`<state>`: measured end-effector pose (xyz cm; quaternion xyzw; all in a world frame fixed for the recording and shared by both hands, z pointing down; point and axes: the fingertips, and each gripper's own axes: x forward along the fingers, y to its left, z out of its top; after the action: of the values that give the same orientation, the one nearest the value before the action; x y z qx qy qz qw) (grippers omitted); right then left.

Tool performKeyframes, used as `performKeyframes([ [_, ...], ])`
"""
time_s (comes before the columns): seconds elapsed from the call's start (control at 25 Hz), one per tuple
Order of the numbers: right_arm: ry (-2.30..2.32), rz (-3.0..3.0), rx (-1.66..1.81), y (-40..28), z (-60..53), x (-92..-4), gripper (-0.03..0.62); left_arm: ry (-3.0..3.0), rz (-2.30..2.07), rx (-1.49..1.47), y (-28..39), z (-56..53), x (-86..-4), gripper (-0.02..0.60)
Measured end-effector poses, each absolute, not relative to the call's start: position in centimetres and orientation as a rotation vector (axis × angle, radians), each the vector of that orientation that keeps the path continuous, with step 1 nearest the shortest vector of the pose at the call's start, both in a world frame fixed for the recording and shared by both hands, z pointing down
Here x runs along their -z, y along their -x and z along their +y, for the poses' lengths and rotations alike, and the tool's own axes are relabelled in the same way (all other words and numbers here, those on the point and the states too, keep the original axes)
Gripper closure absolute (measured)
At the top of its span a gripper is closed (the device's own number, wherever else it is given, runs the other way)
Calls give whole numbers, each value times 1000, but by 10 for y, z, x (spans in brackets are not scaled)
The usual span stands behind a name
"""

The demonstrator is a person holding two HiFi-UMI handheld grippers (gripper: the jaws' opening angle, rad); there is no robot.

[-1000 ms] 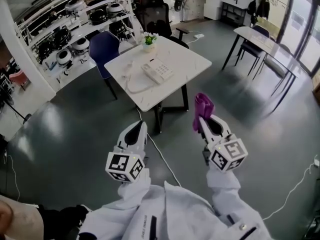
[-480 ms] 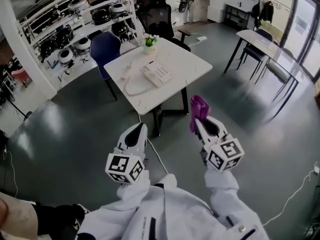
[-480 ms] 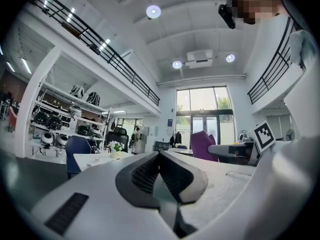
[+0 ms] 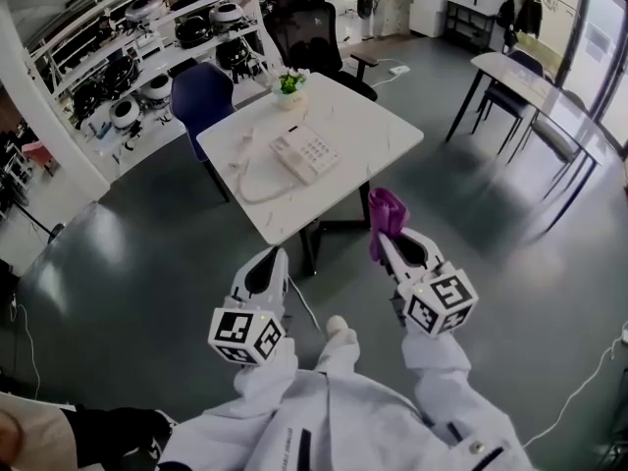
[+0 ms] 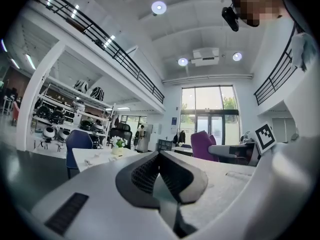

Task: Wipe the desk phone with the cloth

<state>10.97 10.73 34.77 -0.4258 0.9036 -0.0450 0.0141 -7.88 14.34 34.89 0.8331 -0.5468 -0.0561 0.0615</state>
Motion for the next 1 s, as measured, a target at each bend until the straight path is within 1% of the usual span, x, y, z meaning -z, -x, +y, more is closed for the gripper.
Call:
performKeyframes([
  [0.68, 1299, 2900, 232, -105, -80, -376, 557, -2449, -1626, 126, 63, -50, -368, 584],
  [1.0, 1238, 2930, 276, -89, -141, -390, 557, -2403, -1655, 102, 71, -100, -381, 584],
])
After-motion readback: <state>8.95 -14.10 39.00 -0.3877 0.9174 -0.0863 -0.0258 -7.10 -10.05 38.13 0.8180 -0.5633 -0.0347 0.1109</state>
